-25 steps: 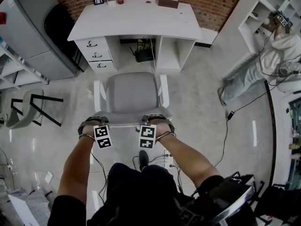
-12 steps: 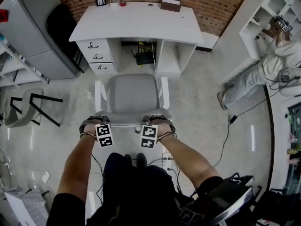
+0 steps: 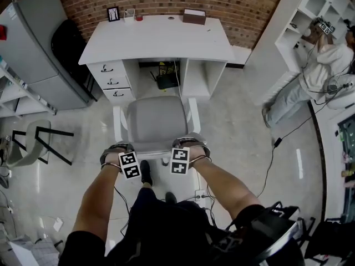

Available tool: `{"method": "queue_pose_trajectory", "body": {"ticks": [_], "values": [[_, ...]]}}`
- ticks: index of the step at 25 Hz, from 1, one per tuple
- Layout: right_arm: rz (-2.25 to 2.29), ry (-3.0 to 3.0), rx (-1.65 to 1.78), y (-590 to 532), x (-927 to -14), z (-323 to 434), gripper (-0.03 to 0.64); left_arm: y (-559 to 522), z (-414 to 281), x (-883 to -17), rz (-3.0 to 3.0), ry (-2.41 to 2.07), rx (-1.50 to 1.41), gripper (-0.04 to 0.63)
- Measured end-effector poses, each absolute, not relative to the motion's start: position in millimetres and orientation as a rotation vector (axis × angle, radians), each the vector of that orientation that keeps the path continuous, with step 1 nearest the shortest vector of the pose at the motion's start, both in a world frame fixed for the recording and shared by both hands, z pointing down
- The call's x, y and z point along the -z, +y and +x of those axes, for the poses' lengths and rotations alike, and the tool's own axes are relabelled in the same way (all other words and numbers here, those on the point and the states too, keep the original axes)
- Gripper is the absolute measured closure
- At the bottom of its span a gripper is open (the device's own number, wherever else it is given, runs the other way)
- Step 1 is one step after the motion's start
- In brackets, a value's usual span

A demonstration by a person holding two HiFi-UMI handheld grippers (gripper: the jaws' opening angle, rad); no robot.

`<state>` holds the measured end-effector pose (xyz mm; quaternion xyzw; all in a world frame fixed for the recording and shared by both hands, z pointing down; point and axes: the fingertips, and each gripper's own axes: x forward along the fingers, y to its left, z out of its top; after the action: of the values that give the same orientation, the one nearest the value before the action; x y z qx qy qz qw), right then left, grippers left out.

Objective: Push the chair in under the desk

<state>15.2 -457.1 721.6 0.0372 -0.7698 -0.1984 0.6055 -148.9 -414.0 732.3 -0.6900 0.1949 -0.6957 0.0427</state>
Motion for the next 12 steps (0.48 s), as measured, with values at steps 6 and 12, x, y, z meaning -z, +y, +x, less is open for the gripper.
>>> {"method": "queue_pose_trajectory", "body": {"ticks": [6, 12], "values": [[0.102, -1.763, 0.445, -480.9, -720.8, 13.7, 0.571, -440.2, -150.7, -731.3, -2.174, 0.583, 2.067, 0.583], [0.128, -1.760, 0.432, -507.6, -720.3, 4.9, 0.570, -469.8, -160.7, -730.3, -2.184, 0.549, 2.065, 0.583]]}}
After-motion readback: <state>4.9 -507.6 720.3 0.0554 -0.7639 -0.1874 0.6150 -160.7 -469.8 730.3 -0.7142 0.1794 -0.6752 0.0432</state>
